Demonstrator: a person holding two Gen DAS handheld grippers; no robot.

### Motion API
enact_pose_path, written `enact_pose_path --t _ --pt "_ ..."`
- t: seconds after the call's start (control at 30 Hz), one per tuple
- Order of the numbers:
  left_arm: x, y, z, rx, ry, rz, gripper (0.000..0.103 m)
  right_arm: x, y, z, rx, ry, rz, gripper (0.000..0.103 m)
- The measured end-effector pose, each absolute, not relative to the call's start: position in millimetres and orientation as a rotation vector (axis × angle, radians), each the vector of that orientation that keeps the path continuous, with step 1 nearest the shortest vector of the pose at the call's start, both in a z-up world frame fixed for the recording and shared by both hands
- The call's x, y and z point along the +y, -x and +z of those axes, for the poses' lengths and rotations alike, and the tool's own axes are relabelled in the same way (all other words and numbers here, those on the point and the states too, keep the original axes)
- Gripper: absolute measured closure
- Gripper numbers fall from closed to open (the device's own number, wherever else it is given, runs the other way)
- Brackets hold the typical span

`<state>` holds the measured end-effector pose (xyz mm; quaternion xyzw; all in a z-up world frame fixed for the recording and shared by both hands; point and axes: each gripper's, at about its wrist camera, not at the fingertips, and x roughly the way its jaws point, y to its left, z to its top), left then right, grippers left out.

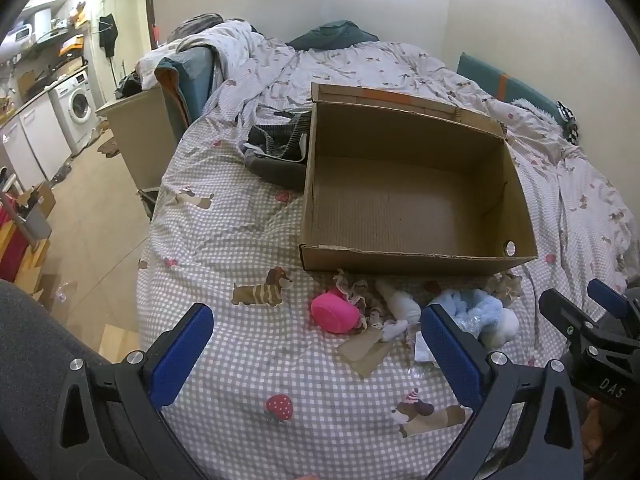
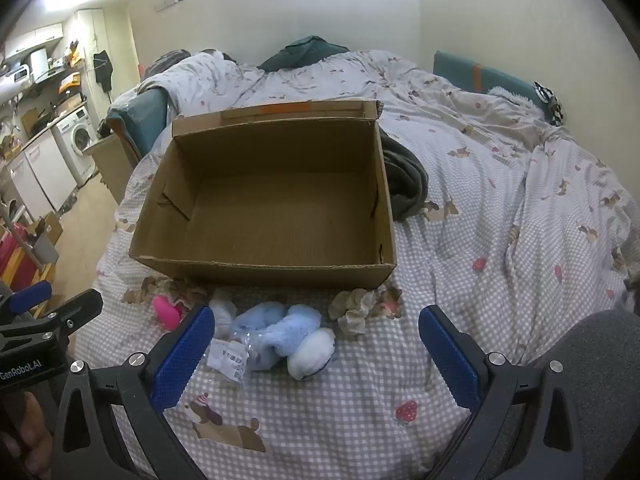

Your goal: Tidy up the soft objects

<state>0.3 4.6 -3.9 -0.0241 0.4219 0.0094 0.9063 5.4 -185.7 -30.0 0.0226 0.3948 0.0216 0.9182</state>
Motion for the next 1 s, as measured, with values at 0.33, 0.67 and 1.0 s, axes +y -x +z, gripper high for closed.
enact_pose_path --t 0.33,0.67,1.0 --pt "3.5 -0.5 -5.1 0.872 0.048 0.021 0.0 -185.8 -5.7 -30.4 0.812 -0.045 0.044 0.0" --pt "6.7 1.1 -5.7 0.873 0.047 0.024 0.0 -185.9 -5.7 -30.6 0.813 -0.045 0.043 0.0" --pt "6.3 0.8 -5.8 0.874 0.046 0.024 0.0 -185.8 -6.0 -30.7 0.814 -0.044 0.043 0.0"
